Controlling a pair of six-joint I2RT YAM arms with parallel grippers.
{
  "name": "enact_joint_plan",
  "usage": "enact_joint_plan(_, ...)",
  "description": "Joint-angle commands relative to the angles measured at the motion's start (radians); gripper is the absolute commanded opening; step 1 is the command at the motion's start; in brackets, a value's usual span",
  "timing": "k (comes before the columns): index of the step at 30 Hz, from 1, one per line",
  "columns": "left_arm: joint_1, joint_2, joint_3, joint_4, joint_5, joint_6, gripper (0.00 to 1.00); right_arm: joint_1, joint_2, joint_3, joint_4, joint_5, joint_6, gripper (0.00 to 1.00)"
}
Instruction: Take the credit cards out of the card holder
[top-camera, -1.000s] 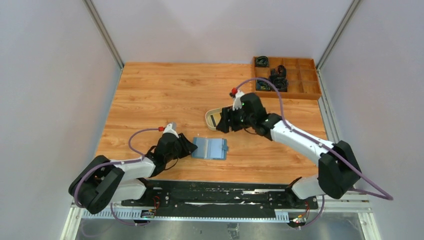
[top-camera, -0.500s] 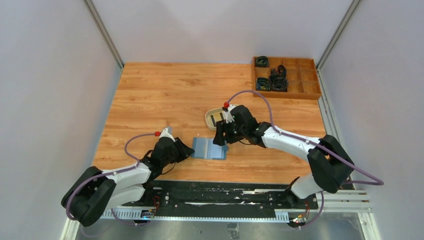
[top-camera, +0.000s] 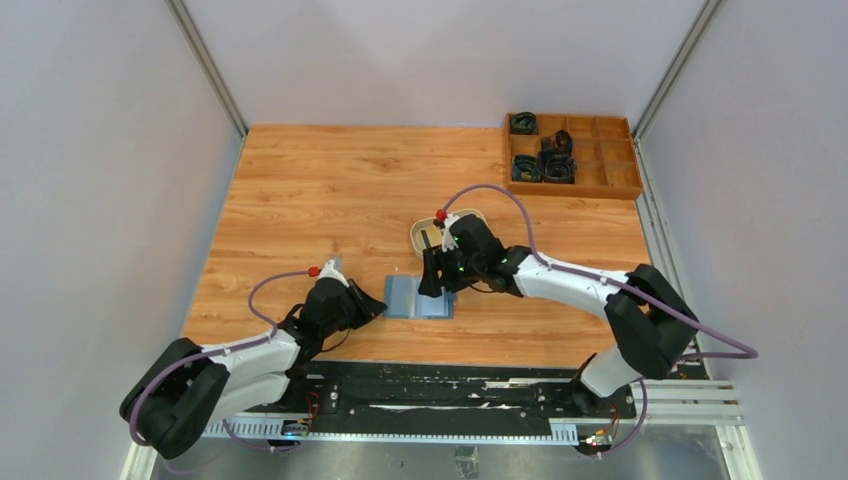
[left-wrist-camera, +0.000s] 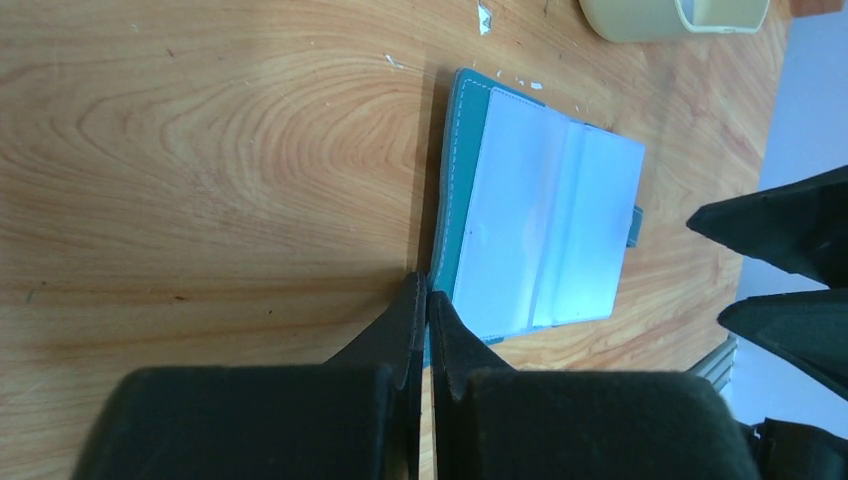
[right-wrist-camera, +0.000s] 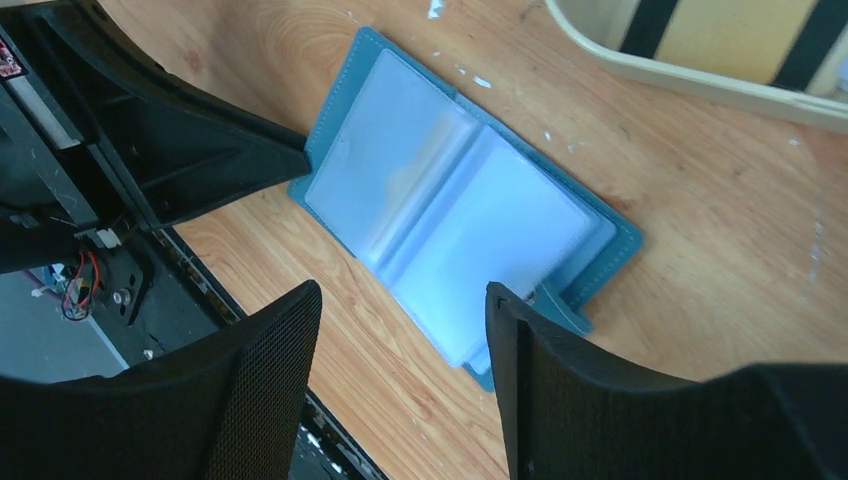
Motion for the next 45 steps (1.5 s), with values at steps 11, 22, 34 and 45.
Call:
enact_joint_plan(11,-0.002,-0.09,-0.057,-0.154,-0.003,0.023,0.0,0.195,0.351,0.48,-0.318,0.356,-0.065,0.69)
enact_joint_plan(22,-0.004,-0.092,-0.057,-0.181,-0.021,0.022,0.0,0.262,0.521,0.643,-0.495,0.486,-0.072,0.79)
enact_joint_plan(34,-0.002,-0.061,-0.057,-0.188,-0.086,0.004,0.0,0.285,0.522,0.605,-0.606,0.628,-0.126,0.8)
enact_joint_plan(45,-0.002,-0.044,-0.079,-0.189,-0.102,0.004,0.0,0.284,0.493,0.653,-0.593,0.565,-0.069,0.79)
